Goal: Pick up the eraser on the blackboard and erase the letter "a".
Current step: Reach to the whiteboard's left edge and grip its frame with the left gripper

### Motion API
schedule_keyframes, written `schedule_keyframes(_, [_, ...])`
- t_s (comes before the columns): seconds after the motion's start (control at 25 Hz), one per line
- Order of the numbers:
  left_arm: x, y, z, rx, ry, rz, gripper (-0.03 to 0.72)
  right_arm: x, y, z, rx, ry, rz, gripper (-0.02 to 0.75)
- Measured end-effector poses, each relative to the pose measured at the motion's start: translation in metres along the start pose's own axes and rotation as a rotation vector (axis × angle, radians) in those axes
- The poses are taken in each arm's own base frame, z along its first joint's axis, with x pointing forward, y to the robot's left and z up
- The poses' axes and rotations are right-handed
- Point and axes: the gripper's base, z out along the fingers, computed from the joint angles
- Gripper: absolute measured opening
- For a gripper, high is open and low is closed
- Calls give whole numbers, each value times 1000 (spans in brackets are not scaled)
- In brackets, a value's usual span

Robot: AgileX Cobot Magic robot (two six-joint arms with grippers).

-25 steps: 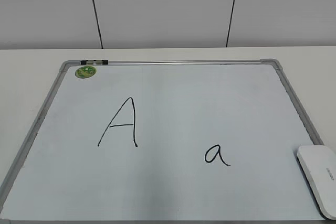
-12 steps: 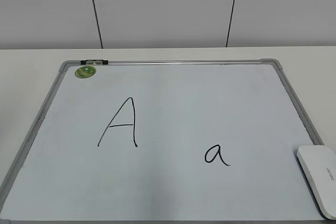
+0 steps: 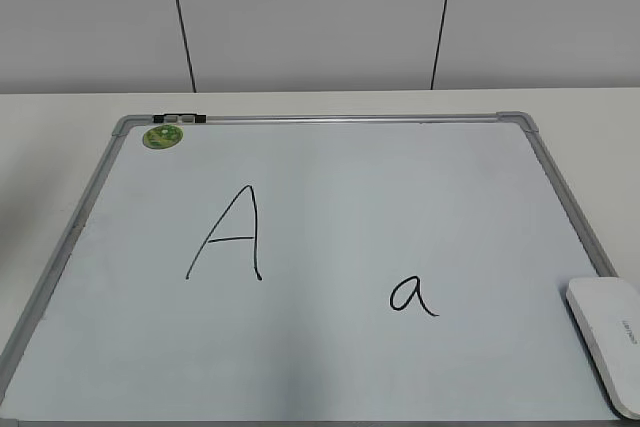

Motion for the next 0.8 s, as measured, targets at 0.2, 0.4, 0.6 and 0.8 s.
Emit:
schedule_keyframes(0.2, [-23, -1, 32, 12, 78, -15, 316, 0, 0, 0, 0, 0, 0, 534])
schedule_keyframes(0.4, [-38, -1, 61, 10, 125, -14, 316, 0, 0, 0, 0, 0, 0, 534])
schedule_keyframes(0.6, [-55, 0, 95, 9, 172, 10, 316, 0, 0, 0, 0, 0, 0, 534])
schedule_keyframes(0.8, [-68, 0, 121, 9, 191, 27, 316, 0, 0, 0, 0, 0, 0, 534])
